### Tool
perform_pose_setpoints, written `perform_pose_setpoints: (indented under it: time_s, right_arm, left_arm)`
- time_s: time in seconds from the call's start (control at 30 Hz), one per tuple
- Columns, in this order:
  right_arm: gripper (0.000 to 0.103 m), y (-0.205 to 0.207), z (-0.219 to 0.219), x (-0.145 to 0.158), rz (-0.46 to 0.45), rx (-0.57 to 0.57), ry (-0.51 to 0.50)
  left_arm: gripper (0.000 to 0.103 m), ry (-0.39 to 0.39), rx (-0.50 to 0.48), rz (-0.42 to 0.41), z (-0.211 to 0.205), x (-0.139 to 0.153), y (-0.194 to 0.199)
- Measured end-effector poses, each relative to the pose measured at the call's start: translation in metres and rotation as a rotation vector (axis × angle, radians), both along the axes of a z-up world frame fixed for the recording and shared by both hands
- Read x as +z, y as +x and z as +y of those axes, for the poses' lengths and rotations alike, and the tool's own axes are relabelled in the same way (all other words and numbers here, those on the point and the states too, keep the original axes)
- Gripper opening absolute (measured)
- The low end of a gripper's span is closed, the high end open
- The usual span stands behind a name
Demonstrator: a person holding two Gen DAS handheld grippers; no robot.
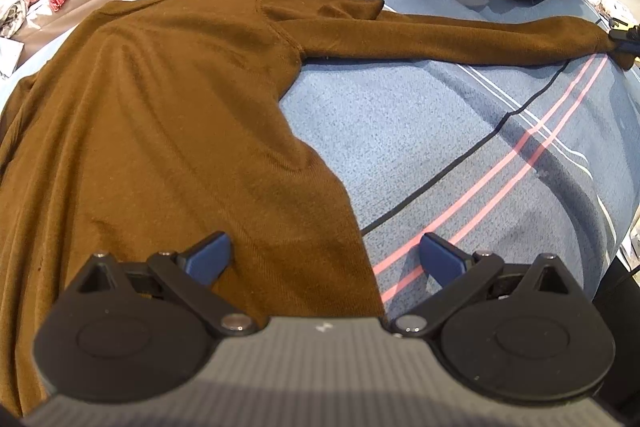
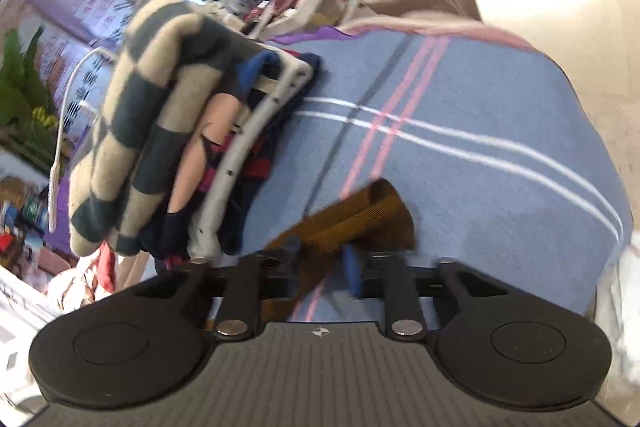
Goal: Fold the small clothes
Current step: 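Grasp the sweater sleeve cuff with the right gripper and lift it, then fold the held sleeve across the sweater body and open the right gripper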
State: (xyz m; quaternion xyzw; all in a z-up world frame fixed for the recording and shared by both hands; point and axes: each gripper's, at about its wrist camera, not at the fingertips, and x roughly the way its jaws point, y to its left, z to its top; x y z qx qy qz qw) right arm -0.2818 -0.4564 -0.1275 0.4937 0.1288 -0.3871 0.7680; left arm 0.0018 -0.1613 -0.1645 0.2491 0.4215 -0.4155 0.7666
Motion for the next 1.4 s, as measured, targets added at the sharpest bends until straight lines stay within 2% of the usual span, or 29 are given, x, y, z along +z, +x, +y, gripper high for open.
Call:
perform_pose_setpoints:
  time_s: [0.1,0.17,0.23,0.3,0.4,0.5,0.63,0.7,0.77,0.9,1.0,1.07,1.27,1.33,1.4]
  right_arm:
    - [0.009,0.006,0.009,0.016,0.026,0.036,-0.083]
    - [0.008,0.016,0.024,0.040,0.065,0.089,-0.239]
    - [0.007,0.021,0.033,0.069,0.064,0.126,-0.377]
    - [0.007,0.019,0.033,0.100,0.038,0.124,-0.484]
    - [0.006,0.013,0.019,0.139,0.053,0.088,-0.577]
    - [0.006,0.004,0.002,0.152,0.076,0.056,-0.569]
    - [0.006,-0.002,-0.004,0.141,0.114,0.054,-0.474]
    - [0.006,0.007,0.004,0.133,0.113,0.098,-0.452]
    - [0.006,0.023,0.016,0.131,0.134,0.160,-0.480]
    - [0.007,0.078,0.041,0.131,0.089,0.351,-0.507]
    - [0.007,0.140,0.068,0.136,0.071,0.525,-0.559]
    - [0.007,0.188,0.085,0.136,0.043,0.637,-0.557]
    - [0.007,0.334,0.151,0.130,0.023,0.960,-0.583]
    - [0.007,0.372,0.178,0.123,0.027,1.058,-0.560]
    - [0.007,0.399,0.202,0.112,0.023,1.130,-0.516]
  left_arm:
    - [0.103,-0.004,-0.002,-0.001,0.001,0.000,0.000]
    - [0.103,-0.008,-0.001,0.001,0.002,-0.001,0.000]
    - [0.103,-0.009,-0.002,0.003,0.002,-0.001,0.001]
    - [0.103,-0.010,-0.003,0.006,0.003,0.000,0.001]
    - [0.103,-0.016,0.007,0.028,0.006,0.002,0.001]
    - [0.103,-0.028,0.000,0.069,0.008,0.003,0.002]
    - [0.103,-0.014,-0.028,0.081,0.007,0.003,0.000]
    - [0.103,-0.015,-0.040,0.109,0.007,0.004,0.000]
    - [0.103,-0.027,-0.037,0.139,0.011,0.007,0.004]
    - [0.103,-0.087,0.017,0.233,0.025,0.011,0.015]
    - [0.103,-0.143,0.078,0.305,0.041,0.012,0.023]
    - [0.103,-0.163,0.108,0.324,0.052,0.013,0.025]
    - [0.103,-0.176,0.181,0.260,0.079,0.021,0.027]
    - [0.103,-0.182,0.218,0.240,0.088,0.028,0.026]
    - [0.103,-0.237,0.229,0.244,0.101,0.038,0.028]
